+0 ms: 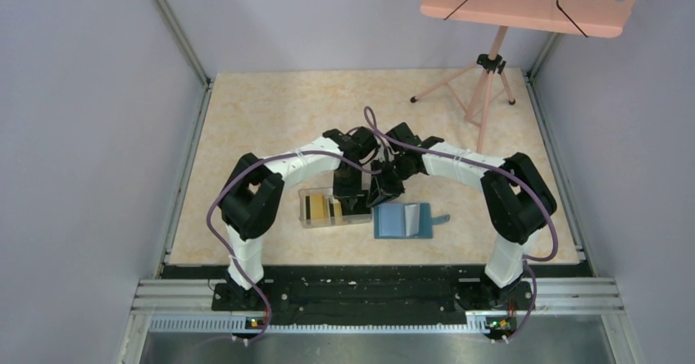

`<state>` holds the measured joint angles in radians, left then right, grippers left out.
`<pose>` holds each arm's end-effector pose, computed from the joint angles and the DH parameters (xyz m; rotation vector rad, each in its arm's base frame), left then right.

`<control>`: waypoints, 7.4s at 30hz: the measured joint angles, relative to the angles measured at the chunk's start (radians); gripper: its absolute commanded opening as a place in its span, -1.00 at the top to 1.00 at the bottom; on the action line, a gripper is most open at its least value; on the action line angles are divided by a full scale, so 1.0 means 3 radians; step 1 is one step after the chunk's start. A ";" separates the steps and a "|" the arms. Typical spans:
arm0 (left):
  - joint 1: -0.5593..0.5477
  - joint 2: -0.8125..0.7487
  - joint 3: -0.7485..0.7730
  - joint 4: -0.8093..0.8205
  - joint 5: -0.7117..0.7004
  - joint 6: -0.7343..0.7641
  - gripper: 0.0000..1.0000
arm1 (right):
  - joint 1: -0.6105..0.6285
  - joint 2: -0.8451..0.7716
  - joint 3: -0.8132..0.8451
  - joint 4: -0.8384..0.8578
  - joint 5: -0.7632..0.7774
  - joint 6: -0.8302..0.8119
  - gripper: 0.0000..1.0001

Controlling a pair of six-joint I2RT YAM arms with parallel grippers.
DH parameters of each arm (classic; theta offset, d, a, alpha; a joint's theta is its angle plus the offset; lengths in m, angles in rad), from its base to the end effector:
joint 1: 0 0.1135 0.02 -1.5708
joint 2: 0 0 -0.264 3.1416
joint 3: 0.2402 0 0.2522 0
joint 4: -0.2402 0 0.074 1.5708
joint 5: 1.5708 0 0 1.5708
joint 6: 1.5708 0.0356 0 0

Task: Put the credit cards into the card holder
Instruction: Pick up the credit card from the storage box, then insert the credit card into the card holder.

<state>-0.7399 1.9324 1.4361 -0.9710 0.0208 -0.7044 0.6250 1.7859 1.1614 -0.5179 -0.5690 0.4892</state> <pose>0.2718 -0.2491 0.1875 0.0563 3.0745 -0.1293 0.2753 0.2223 0.1823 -0.3801 2.8756 1.0514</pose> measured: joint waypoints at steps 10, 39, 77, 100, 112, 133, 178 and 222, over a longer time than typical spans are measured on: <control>-0.0043 0.0015 0.0075 -0.0069 -0.0036 -0.0001 0.70 | 0.0000 -0.0004 0.0000 -0.0006 0.0003 -0.0001 0.60; -0.0113 -0.0061 0.0253 -0.0210 -0.0084 -0.0033 0.86 | -0.0003 -0.0019 0.0000 -0.0020 0.0017 -0.0052 0.60; -0.0132 -0.0280 0.0034 0.0300 0.0195 -0.0333 1.00 | -0.0090 -0.0184 0.0000 -0.0010 -0.0008 -0.0058 0.10; -0.0111 -0.1985 -0.1266 0.2235 0.0753 -0.0791 1.00 | -0.1045 -0.1367 -0.0651 0.1175 -0.1560 0.0571 -0.19; -0.0100 -0.2071 -0.1378 0.2669 0.0928 -0.0890 1.00 | -0.1100 -0.1532 -0.0872 0.1479 -0.1851 0.0804 0.00; -0.0102 -0.2183 -0.1434 0.2965 0.1064 -0.0979 0.78 | -0.1272 -0.1643 -0.1174 0.2096 -0.2063 0.1250 0.91; -0.0095 -0.2225 -0.1123 0.1834 0.0223 -0.0762 -0.27 | -0.1312 -0.1582 -0.1979 0.3595 -0.1470 0.4559 1.00; -0.0173 -0.0149 -0.0135 0.0458 0.0057 -0.0502 0.97 | -0.1260 -0.1218 -0.1647 0.0332 -0.0365 -0.0510 1.00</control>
<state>-0.7918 1.8877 1.3956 -0.8337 0.0380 -0.8551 0.2470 1.4204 0.6674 -0.4183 -0.6785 0.3363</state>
